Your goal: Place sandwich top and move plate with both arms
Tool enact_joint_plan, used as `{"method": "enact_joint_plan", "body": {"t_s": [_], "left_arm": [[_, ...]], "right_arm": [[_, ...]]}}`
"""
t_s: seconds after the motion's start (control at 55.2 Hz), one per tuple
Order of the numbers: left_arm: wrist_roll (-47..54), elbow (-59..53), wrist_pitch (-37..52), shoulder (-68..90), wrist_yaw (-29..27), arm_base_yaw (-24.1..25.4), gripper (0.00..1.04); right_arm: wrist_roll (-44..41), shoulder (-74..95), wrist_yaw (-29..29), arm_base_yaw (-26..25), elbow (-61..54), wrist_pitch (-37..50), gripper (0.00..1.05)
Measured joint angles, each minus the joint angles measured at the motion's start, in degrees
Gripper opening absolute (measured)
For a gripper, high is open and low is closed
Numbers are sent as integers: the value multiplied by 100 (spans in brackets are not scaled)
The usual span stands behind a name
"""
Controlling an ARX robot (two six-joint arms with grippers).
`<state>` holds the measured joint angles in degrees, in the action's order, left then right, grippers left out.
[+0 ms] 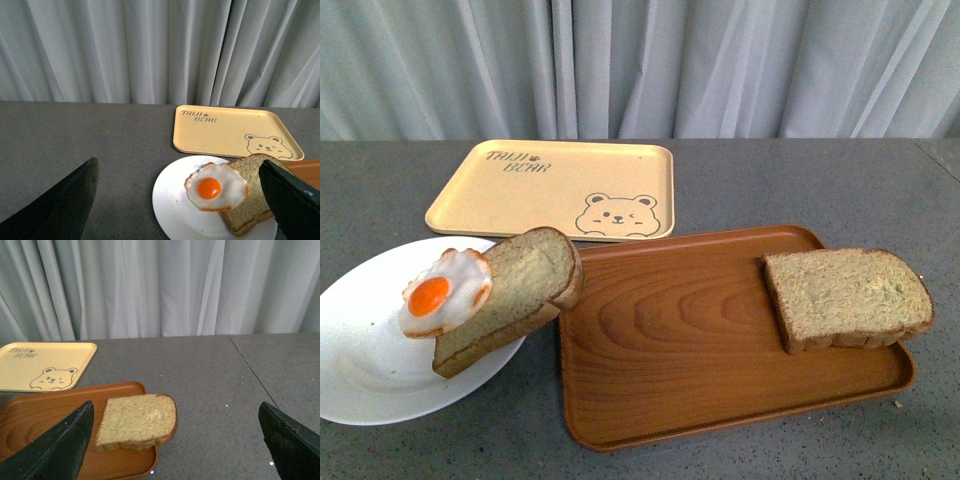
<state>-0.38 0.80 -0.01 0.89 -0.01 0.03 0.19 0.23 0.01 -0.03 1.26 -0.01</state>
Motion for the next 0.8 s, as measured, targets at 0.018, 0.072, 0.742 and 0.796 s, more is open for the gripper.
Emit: {"method": "enact_joint_plan", "body": {"t_s": [0.018, 0.072, 0.742, 0.796], "left_arm": [[0, 0, 0, 0, 0, 0, 96], [0, 0, 0, 0, 0, 2, 96], [0, 0, 0, 0, 0, 0, 96], [0, 0, 0, 0, 0, 0, 96]], "right_arm": [[0, 0, 0, 0, 0, 0, 96], [0, 0, 0, 0, 0, 0, 96], [0, 0, 0, 0, 0, 0, 96], [0, 0, 0, 0, 0, 0, 96]]}}
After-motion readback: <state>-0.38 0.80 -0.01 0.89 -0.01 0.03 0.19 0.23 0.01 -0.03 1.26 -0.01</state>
